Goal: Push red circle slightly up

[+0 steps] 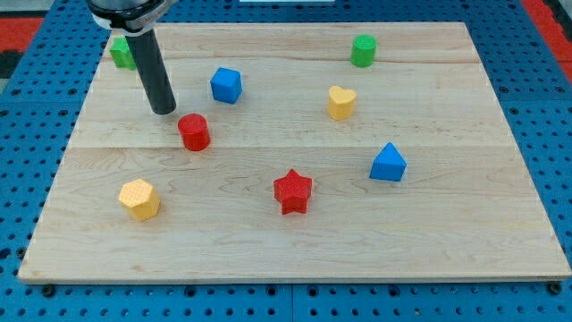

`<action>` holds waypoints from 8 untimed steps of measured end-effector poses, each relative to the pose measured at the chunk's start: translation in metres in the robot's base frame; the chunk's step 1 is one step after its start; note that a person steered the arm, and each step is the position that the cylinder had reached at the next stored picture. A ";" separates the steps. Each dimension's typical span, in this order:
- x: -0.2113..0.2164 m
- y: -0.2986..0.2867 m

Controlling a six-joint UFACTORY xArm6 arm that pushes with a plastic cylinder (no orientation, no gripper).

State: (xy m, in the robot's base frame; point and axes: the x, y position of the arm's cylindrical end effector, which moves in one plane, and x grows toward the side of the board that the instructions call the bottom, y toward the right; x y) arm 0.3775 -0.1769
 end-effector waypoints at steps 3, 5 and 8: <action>0.030 -0.072; 0.044 0.014; 0.079 0.010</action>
State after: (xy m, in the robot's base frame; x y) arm 0.4566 -0.1666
